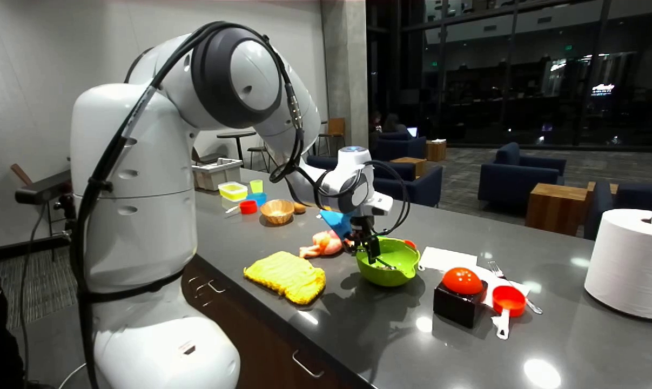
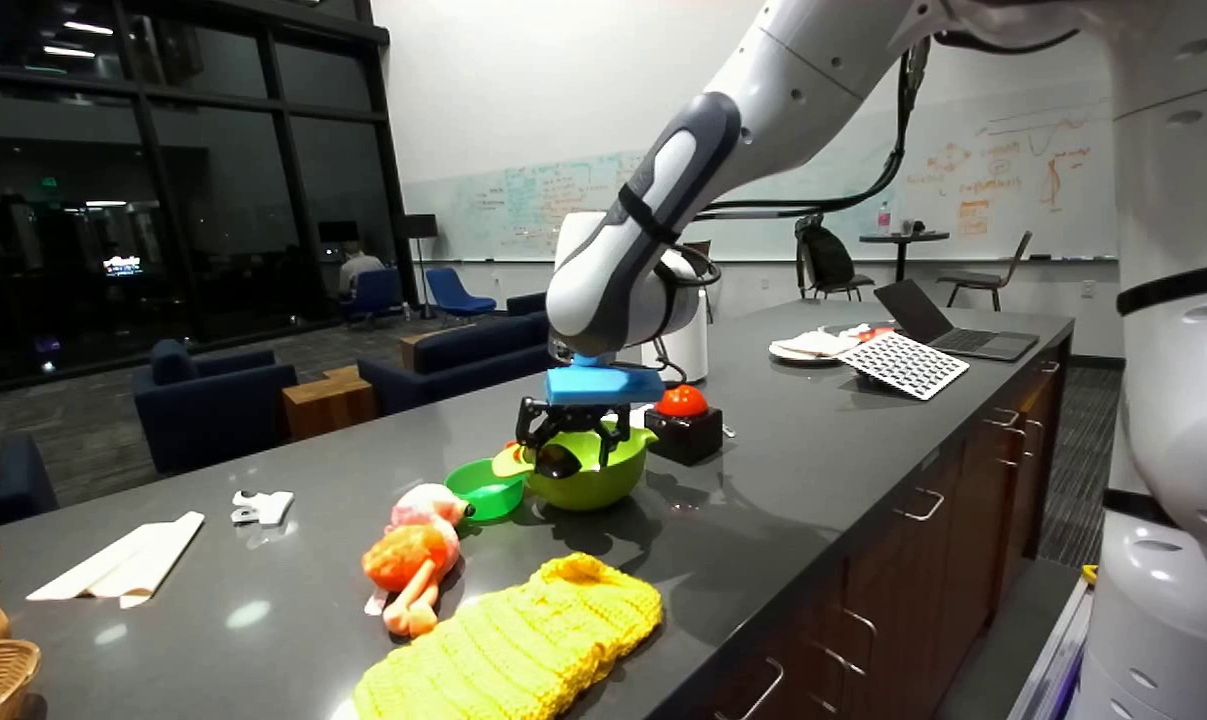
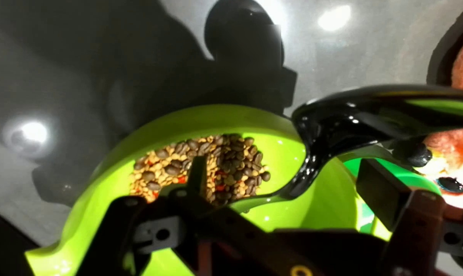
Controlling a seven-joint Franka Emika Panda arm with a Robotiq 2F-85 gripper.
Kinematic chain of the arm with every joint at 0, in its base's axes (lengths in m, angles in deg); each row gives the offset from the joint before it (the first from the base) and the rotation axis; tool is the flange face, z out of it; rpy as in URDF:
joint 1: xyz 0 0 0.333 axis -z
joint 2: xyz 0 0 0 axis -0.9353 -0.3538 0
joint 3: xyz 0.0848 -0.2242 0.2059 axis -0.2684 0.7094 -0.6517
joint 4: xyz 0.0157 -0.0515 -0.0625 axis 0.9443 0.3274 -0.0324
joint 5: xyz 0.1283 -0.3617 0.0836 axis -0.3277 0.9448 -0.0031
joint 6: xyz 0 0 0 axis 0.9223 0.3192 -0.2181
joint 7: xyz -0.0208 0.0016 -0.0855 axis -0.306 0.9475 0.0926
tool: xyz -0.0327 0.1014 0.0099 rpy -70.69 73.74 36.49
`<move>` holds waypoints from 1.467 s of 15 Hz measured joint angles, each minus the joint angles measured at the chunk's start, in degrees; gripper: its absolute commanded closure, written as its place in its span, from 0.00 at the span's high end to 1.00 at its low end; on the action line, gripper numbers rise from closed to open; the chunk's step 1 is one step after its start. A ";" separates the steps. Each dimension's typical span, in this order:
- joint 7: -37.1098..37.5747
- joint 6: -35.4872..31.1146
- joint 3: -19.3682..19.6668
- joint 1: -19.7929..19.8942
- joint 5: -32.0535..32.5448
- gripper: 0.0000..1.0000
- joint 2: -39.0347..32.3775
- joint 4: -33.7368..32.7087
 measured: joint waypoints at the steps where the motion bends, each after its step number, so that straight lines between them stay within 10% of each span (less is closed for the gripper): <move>1: 1.64 0.73 0.31 -0.35 3.21 1.00 0.06 -0.58; 12: 5.79 15.57 -0.89 -1.84 11.32 1.00 2.03 -10.25; 22: 18.23 27.35 -7.88 -3.39 8.43 1.00 11.38 -4.58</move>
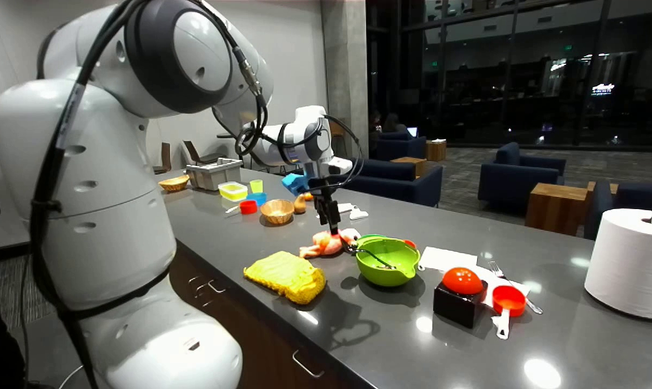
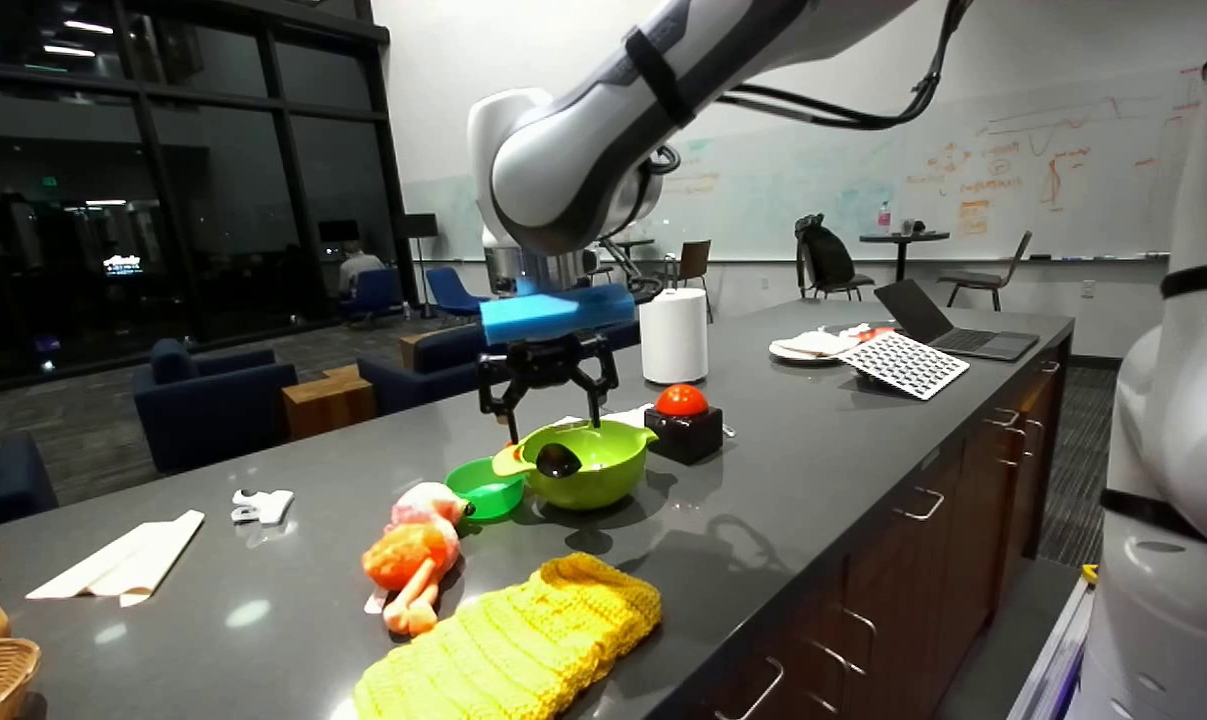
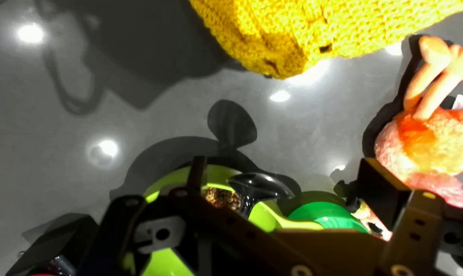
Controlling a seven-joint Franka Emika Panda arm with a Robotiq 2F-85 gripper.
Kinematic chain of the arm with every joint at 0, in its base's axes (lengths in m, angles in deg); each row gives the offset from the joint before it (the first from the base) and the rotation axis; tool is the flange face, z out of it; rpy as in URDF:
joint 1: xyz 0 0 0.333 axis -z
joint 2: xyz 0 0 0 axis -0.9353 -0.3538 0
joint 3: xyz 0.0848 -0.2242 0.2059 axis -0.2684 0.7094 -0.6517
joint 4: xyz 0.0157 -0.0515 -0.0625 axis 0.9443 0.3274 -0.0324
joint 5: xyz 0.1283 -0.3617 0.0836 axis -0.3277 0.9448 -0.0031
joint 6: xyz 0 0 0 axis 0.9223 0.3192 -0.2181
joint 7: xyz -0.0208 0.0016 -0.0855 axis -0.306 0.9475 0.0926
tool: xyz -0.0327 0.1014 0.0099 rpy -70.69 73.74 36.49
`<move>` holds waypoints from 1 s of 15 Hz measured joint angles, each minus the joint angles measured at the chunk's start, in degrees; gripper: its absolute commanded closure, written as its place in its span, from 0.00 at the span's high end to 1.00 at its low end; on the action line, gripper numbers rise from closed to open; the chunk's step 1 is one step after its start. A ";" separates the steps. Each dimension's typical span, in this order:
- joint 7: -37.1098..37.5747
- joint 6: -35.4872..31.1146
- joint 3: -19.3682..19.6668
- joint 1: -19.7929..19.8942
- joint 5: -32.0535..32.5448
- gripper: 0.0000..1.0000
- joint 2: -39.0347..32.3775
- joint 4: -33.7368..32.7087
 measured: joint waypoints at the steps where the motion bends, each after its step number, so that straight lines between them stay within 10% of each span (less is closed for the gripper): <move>1: 0.42 -0.62 -0.46 0.00 -0.46 1.00 0.53 1.22; 15: 0.10 -13.18 -1.17 0.07 -9.13 1.00 -2.13 13.15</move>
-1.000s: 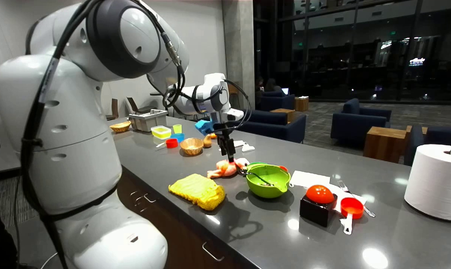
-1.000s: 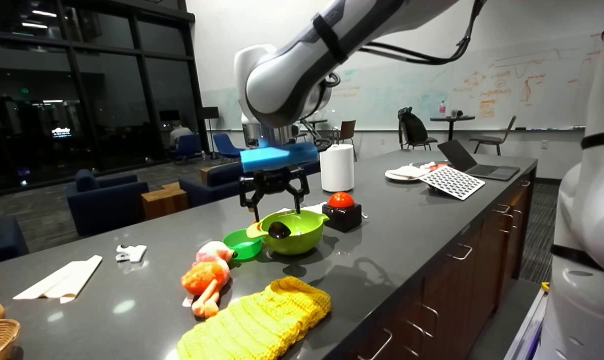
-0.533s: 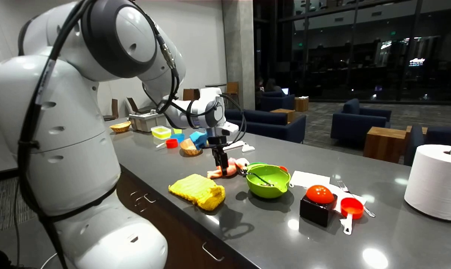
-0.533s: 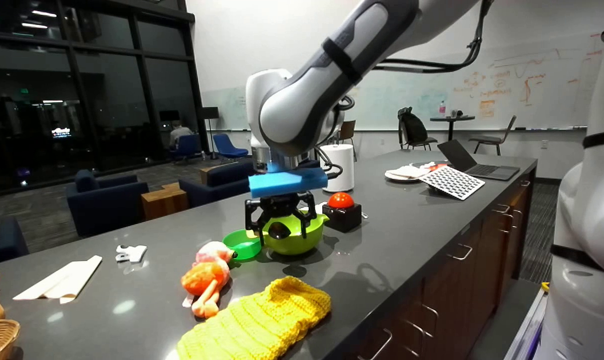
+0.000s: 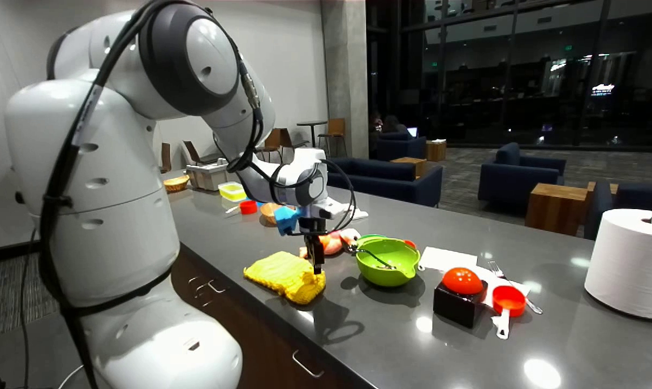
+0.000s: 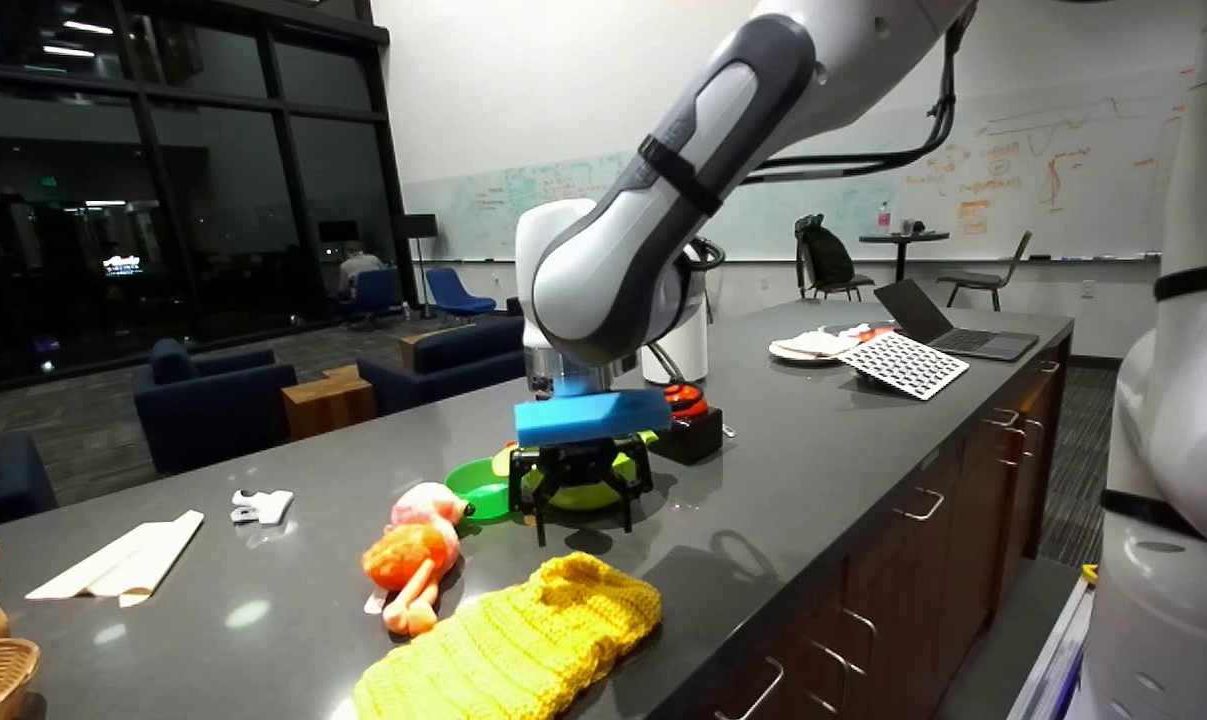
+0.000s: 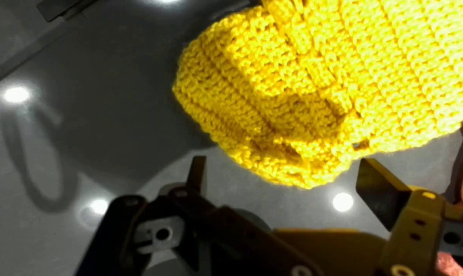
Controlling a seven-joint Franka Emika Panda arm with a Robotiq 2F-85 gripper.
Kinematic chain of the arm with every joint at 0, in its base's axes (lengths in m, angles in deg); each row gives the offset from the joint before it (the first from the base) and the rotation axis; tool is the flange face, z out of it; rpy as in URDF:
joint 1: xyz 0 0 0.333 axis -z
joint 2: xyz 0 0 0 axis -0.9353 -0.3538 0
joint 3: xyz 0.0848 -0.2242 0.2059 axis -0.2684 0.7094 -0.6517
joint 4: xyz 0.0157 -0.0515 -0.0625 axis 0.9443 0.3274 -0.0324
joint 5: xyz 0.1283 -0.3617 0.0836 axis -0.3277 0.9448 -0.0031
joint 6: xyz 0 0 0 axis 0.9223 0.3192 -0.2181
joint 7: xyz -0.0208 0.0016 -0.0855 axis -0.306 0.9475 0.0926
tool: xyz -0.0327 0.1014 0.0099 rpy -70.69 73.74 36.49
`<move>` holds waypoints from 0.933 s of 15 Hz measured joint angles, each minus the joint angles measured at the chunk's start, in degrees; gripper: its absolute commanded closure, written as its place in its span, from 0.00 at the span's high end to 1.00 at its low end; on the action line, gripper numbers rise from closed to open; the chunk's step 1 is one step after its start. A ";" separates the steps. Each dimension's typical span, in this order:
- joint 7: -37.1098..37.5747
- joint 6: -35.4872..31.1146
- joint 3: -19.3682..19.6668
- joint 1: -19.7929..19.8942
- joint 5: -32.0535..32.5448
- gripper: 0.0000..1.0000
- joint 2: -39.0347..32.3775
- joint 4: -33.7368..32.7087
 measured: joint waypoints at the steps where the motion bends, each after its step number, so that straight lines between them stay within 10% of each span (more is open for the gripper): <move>1: -0.25 -0.47 0.02 0.00 -0.39 1.00 -0.75 0.12; 7: -2.26 -3.11 0.21 0.00 -2.18 1.00 -5.12 0.37; 8: -2.80 -3.49 0.26 0.00 -2.68 0.75 -5.73 0.42; 14: -6.67 -4.98 0.61 0.01 -5.17 0.35 -8.19 0.50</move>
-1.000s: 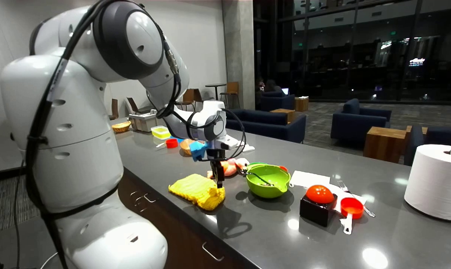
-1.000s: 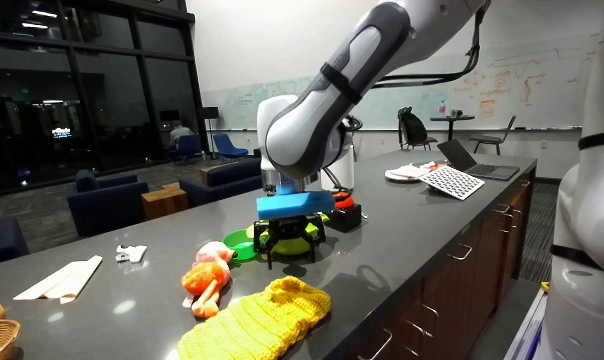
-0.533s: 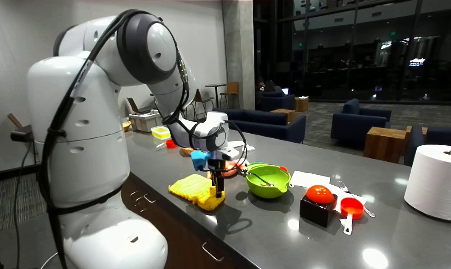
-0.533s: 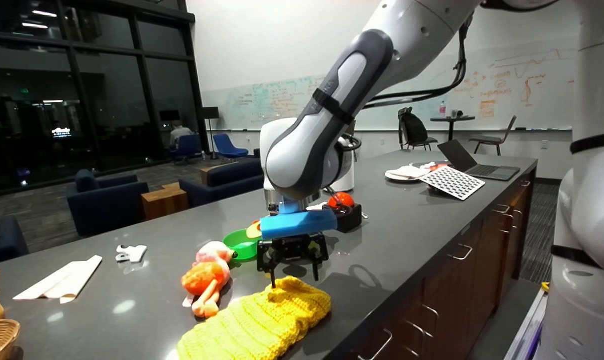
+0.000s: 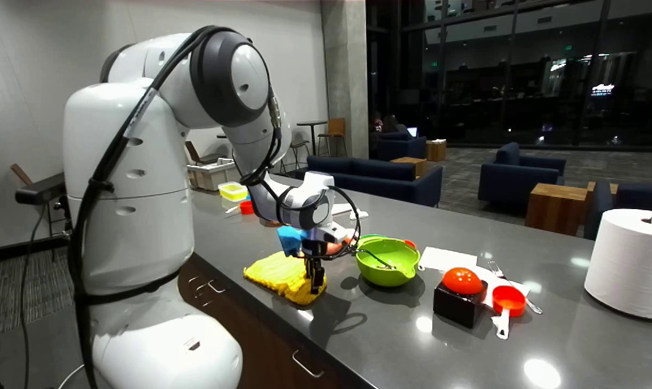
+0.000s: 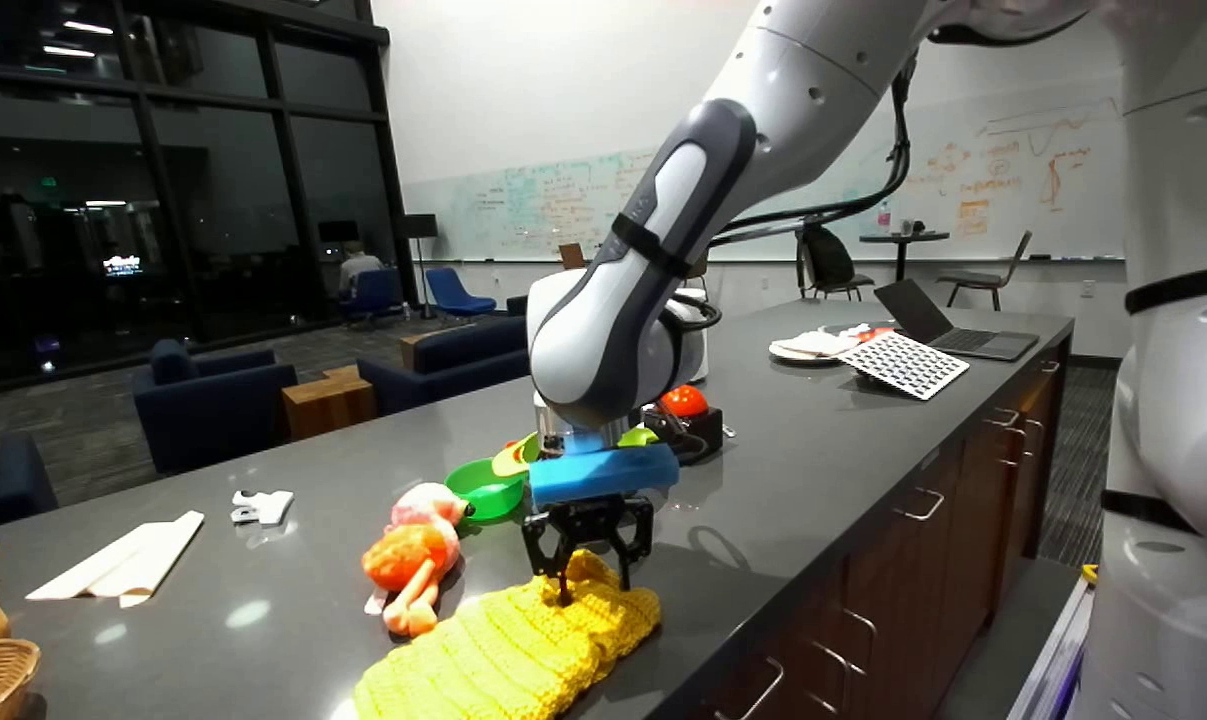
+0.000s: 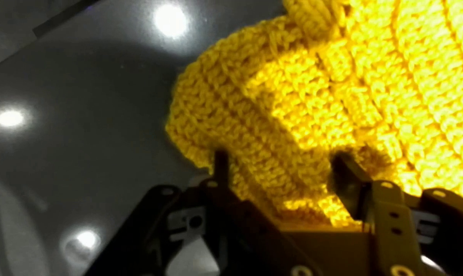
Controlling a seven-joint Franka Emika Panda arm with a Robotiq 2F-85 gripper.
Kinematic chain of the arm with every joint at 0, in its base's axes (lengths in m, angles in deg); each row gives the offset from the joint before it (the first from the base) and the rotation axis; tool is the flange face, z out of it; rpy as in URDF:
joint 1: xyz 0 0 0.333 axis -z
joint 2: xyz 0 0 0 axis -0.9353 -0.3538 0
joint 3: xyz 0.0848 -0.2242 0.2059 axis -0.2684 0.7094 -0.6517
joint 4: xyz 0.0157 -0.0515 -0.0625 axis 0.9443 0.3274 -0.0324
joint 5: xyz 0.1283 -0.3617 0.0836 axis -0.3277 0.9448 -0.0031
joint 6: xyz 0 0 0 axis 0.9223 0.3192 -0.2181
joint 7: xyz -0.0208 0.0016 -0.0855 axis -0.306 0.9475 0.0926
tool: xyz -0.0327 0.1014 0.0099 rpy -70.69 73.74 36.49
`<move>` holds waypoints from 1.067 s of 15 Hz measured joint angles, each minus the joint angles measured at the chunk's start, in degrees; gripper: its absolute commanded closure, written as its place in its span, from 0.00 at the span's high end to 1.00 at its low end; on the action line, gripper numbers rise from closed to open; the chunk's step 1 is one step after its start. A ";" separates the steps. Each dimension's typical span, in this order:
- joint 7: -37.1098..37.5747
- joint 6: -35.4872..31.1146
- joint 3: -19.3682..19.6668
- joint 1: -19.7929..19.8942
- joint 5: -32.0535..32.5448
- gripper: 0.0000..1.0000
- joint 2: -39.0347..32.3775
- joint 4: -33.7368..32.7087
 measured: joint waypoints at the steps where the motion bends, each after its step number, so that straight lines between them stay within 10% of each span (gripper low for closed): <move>1: -0.89 -0.11 0.01 0.00 -0.62 0.28 -0.01 -0.01; 5: -3.76 -0.50 0.02 0.00 -2.52 0.02 0.13 -0.15; 16: -1.12 4.96 1.19 0.00 5.17 0.02 3.67 -0.20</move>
